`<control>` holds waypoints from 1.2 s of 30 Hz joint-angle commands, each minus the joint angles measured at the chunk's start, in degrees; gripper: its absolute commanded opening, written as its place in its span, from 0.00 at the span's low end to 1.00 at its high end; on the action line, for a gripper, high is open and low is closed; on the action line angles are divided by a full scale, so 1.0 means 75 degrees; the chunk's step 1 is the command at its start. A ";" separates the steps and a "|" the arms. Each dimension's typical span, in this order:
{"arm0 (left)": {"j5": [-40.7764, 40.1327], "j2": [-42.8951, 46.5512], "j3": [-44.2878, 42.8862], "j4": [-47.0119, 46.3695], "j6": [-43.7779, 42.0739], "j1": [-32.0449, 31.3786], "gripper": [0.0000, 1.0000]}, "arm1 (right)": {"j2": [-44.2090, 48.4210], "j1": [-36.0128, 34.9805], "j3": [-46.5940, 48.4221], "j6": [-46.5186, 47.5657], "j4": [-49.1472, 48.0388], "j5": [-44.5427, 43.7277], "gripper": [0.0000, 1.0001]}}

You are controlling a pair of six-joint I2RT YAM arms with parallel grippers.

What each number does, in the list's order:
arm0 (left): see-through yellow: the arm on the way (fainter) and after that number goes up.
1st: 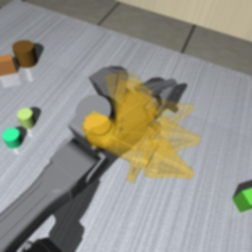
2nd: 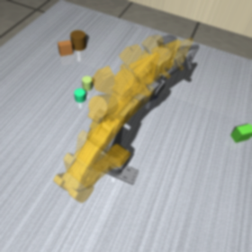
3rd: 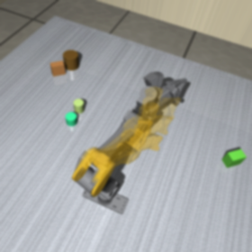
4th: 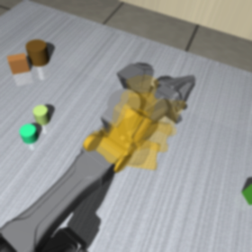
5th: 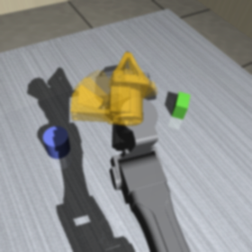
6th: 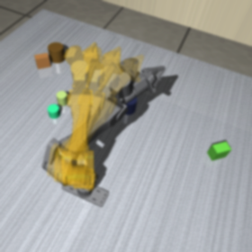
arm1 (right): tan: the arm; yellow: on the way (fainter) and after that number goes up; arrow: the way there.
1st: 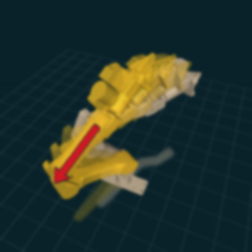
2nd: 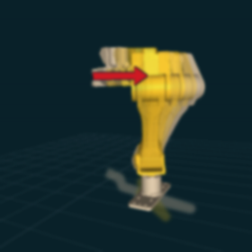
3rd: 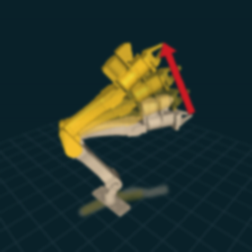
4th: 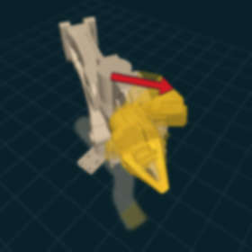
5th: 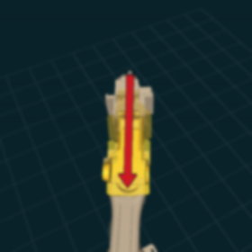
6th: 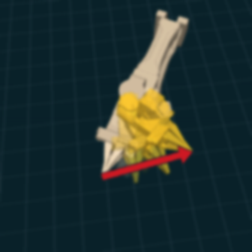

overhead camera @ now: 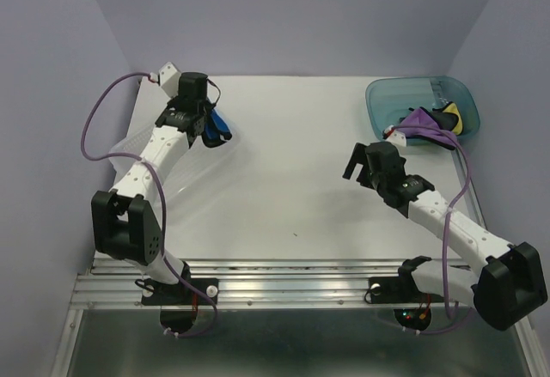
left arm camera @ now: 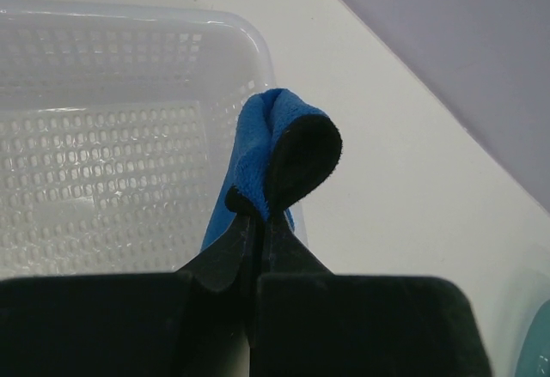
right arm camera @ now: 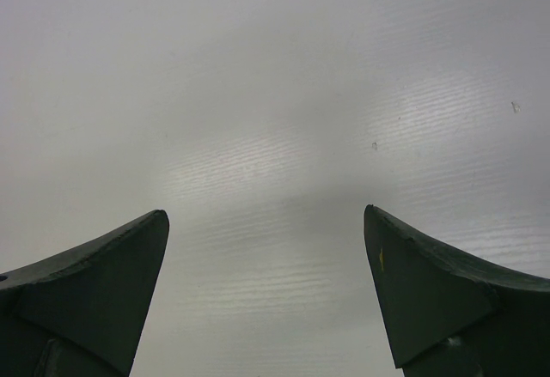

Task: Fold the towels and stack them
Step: Neatly place the folded towel into the bin

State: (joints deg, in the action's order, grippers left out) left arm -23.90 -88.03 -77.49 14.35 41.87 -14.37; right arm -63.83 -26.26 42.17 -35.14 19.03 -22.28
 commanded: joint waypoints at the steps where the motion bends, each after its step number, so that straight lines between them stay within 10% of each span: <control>1: 0.0244 -0.0192 0.0207 -0.0272 0.0183 0.0158 0.00 | -0.0008 0.0021 -0.0022 0.0067 -0.0228 -0.0310 1.00; 36: 0.0878 -0.1306 0.1391 -0.0695 0.0523 0.0896 0.00 | -0.0325 0.0044 0.0037 0.0056 -0.0193 -0.0369 1.00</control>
State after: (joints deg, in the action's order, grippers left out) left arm -16.88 -97.84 -68.47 9.91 46.26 -8.40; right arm -66.13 -26.26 42.17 -35.14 19.00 -22.81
